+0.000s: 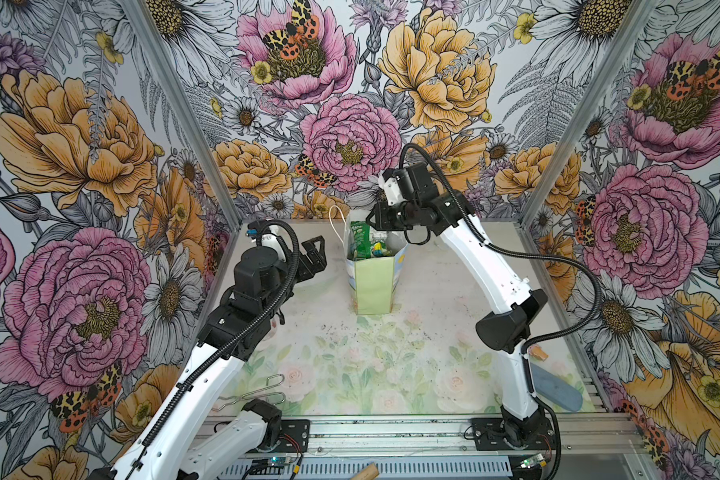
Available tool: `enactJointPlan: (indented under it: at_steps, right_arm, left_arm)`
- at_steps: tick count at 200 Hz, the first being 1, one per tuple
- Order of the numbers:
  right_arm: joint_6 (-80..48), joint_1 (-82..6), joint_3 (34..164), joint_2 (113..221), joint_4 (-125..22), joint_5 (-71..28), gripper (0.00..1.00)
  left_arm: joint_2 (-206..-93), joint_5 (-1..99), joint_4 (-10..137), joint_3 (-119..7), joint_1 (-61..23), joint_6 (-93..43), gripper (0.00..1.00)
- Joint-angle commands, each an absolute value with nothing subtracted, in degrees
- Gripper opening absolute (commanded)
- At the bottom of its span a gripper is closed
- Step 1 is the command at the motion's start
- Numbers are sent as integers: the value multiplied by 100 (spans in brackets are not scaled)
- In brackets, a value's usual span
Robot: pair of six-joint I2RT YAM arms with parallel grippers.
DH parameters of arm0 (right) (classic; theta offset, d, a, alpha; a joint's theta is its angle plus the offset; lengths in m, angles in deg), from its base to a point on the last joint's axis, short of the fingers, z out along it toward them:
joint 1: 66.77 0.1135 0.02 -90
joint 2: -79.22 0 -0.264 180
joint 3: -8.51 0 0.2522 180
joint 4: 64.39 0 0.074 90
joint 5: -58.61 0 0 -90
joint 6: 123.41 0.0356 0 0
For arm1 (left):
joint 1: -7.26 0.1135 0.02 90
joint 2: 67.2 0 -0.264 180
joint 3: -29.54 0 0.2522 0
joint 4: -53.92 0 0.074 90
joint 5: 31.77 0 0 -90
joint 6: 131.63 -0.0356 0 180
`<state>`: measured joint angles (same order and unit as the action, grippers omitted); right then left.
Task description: Place the snacks into the paper bag
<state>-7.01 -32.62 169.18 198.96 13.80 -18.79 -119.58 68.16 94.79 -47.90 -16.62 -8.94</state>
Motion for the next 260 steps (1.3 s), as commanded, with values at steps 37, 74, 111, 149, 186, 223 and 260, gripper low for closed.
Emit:
enactJointPlan:
  at_steps: [37,74,111,149,186,223,260]
  right_arm:
    - [-1936,-3302,15837,18179,1418,-2618,51]
    - [-2508,-3332,14887,17381,1403,-3769,54]
    - [-2965,-3846,13142,16526,661,-4311,58]
    - [-2901,-5060,10480,15226,-1507,-4070,68]
    - [-2730,-6216,8830,14862,-2863,-3502,69]
    - [-3126,-6545,7383,15130,-4380,-3601,73]
    - [-3255,-6576,5851,15269,-6577,-3374,75]
  left_arm:
    - [-11897,7315,8964,-4658,-1446,-1411,99]
    - [-11873,7361,8642,-4481,-1366,-1772,99]
    - [-11777,7312,8371,-4197,-1322,-2241,99]
    - [-11590,7572,7941,-3663,-1238,-2727,99]
    - [-11412,7632,7430,-3140,-1074,-3316,99]
    - [-11226,7750,7146,-2720,-702,-3476,99]
    - [-11167,7568,6962,-2288,-202,-3663,99]
